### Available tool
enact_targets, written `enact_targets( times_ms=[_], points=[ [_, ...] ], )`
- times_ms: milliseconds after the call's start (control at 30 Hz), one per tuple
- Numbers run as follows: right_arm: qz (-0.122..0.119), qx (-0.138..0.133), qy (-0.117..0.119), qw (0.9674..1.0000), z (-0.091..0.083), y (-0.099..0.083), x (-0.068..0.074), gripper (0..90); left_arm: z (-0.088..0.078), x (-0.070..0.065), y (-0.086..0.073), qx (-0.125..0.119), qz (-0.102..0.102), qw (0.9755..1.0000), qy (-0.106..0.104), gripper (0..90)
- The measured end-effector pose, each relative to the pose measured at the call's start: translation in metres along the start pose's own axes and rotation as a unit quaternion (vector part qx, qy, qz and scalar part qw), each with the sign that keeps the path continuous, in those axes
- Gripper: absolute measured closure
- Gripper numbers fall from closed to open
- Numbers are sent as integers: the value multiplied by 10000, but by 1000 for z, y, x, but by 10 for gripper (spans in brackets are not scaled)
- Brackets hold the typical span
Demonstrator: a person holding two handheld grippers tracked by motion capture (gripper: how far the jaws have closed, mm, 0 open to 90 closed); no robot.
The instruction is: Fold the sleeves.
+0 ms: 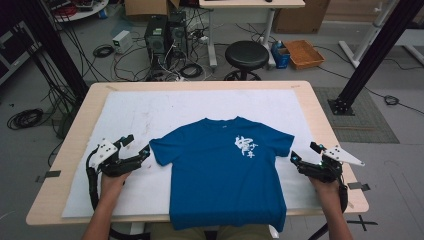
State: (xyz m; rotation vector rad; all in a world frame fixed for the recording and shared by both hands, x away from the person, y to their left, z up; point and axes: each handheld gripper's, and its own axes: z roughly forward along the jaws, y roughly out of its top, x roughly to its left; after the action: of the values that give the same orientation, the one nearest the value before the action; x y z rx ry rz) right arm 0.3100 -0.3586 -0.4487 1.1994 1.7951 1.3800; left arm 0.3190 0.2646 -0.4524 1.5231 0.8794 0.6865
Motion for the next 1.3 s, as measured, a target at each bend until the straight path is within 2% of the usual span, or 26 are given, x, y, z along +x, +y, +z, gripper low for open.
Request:
enact_targets(
  times_ms=[500, 767, 933, 1000, 1033, 1067, 1100, 1167, 1233, 1267, 1300],
  points=[
    [47, -11, -32, 10000, 0, 0, -1, 118, 1, 1, 0, 16, -56, 10000, 24, 235],
    [236, 47, -97, 9997, 1, 1, -3, 118, 1, 3, 0, 52, -165, 9998, 87, 234],
    [365, 3, -159, 9992, 0, 1, -5, 119, 1, 2, 1, 66, -111, 9999, 104, 234],
    [473, 68, -220, 9986, 0, 2, -8, 119, 2, 1, 1, 66, -106, 9998, 127, 235],
    [592, 140, -348, 9975, 2, 6, -10, 145, 2, 1, 1, 79, -96, 9998, 134, 234],
    [592, 140, -348, 9975, 2, 6, -10, 145, 2, 1, 1, 90, -90, 9998, 153, 234],
    [679, 156, -396, 9968, 2, 10, -11, 176, 2, 1, 1, 93, -74, 9998, 156, 234],
    [819, 285, -508, 9949, 7, 16, -12, 176, 2, 0, 1, 99, -65, 9998, 169, 235],
    [856, 498, -564, 9935, 14, 21, -15, 212, 3, 0, 1, 121, -44, 9998, 181, 235],
    [931, 807, -569, 9908, 24, 25, -20, 273, 3, 0, 1, 124, -42, 9997, 183, 235],
    [931, 807, -569, 9908, 24, 25, -20, 273, 3, 0, 1, 132, -39, 9997, 181, 235]
  ],
)
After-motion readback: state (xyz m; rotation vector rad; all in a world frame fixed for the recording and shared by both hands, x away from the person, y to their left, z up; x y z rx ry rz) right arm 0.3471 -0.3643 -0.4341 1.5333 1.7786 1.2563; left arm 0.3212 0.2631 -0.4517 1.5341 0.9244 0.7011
